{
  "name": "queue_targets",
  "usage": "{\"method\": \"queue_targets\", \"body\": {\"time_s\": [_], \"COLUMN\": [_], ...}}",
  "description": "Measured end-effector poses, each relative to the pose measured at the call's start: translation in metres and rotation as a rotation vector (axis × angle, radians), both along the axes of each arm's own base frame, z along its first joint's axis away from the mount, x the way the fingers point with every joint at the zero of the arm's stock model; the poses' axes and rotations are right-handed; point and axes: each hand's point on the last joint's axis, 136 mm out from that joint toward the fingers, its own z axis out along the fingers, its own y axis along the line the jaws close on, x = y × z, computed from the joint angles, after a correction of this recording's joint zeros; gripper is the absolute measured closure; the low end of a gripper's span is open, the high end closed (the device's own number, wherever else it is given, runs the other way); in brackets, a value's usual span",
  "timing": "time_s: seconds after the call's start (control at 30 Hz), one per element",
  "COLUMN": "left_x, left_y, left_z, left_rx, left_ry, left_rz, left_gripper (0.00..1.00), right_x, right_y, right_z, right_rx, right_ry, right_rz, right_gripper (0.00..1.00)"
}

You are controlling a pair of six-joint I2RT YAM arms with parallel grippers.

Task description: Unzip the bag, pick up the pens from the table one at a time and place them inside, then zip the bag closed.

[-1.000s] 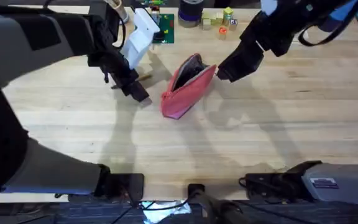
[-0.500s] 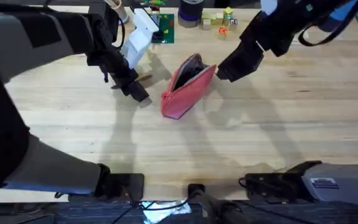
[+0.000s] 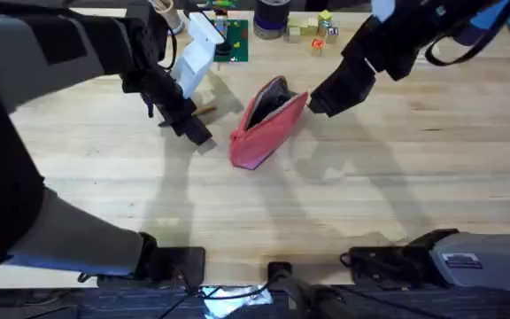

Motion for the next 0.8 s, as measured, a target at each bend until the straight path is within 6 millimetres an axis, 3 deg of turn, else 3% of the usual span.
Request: {"method": "queue_targets", "body": {"time_s": [0.2,0.33,0.63,0.8], "left_x": [-0.003,-0.004,-0.007,-0.008], "left_y": [-0.004,-0.005,-0.013,-0.016], "left_z": [0.000,0.000,0.000,0.001], "left_rx": [-0.023,-0.033,-0.072,-0.086], "left_ry": [0.014,0.016,0.029,0.033], "left_rz": [-0.005,-0.006,-0.011,-0.011], "left_gripper": [0.290,0.378,0.829,0.927], "right_x": [0.000,0.000,0.000,0.000], "right_y": [0.000,0.000,0.000,0.000], "right_z": [0.000,0.000,0.000,0.000], "right_rx": [0.000,0.000,0.000,0.000], "right_ry": [0.000,0.000,0.000,0.000], "right_rz": [0.000,-0.001,-0.001,-0.001], "right_gripper": [0.005,0.005,0.005,0.005]}}
